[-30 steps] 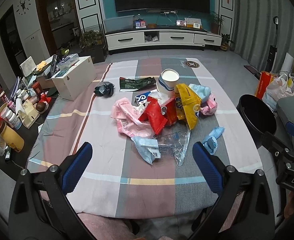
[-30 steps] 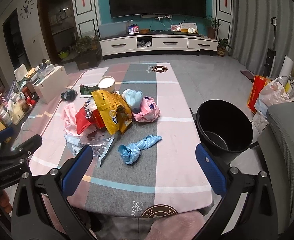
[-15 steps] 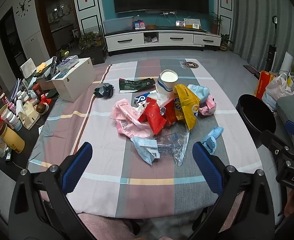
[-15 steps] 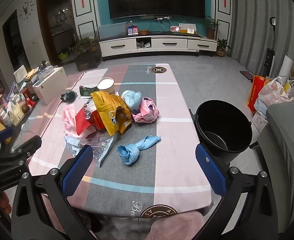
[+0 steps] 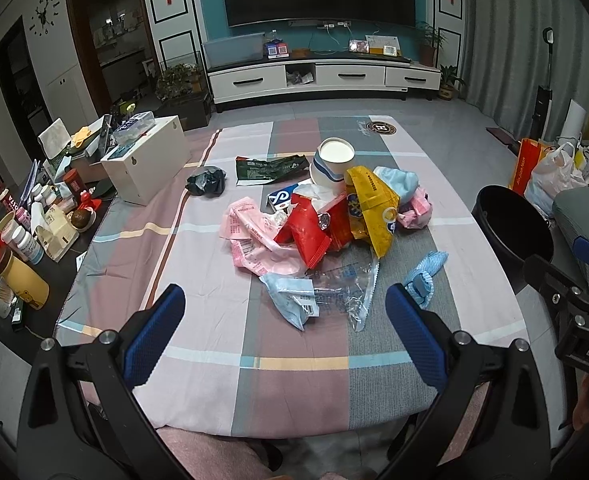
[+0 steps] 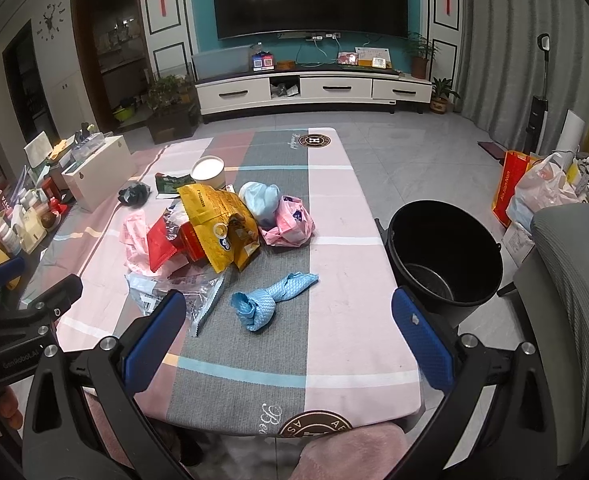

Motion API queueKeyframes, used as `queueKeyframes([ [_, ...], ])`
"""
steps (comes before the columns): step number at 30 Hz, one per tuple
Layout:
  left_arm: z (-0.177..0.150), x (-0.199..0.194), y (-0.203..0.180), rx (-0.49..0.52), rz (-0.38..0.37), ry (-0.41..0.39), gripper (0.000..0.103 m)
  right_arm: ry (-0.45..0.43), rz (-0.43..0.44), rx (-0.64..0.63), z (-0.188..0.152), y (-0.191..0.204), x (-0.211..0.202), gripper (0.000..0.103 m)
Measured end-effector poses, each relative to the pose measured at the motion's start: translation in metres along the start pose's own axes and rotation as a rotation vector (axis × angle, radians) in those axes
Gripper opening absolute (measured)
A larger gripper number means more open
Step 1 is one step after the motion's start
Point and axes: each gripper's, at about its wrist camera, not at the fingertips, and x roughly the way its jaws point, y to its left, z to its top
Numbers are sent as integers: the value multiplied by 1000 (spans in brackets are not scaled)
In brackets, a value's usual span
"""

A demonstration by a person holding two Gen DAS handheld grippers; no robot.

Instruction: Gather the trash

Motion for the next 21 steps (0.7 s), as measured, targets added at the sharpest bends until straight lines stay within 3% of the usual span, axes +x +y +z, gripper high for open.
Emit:
queueKeyframes([
  [21,-1,1,-2,4,0,2,100,1,-4,3,0,-1,-1,100],
])
